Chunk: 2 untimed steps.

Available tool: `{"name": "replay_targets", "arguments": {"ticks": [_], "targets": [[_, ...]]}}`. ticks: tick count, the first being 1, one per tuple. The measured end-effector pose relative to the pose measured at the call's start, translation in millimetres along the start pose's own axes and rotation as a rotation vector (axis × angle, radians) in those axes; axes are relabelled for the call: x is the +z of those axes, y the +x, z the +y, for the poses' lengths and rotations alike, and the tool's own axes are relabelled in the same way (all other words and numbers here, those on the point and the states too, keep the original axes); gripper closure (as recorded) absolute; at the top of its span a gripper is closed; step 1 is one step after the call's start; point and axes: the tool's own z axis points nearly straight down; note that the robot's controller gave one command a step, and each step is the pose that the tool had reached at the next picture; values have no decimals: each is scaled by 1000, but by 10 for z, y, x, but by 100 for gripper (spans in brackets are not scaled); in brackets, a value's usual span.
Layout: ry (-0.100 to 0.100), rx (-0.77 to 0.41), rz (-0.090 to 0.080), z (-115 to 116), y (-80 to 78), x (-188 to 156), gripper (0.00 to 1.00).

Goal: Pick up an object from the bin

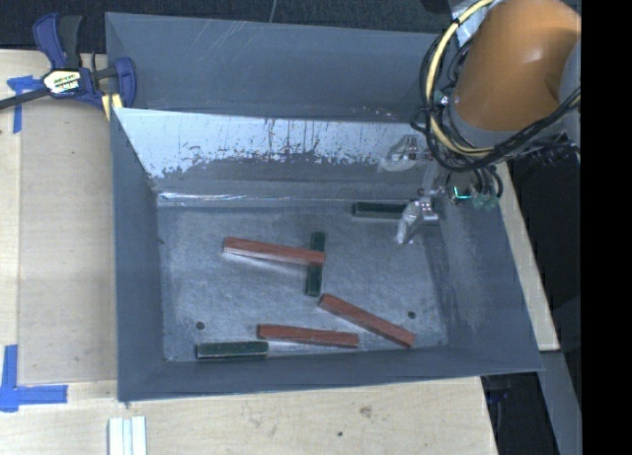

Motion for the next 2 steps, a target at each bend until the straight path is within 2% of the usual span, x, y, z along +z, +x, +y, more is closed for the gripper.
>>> {"name": "replay_targets", "arguments": {"ticks": [1, 2], "targets": [[3, -111, -6, 224, -17, 239, 0], [-1, -261, -4, 420, -37, 887, 0]]}}
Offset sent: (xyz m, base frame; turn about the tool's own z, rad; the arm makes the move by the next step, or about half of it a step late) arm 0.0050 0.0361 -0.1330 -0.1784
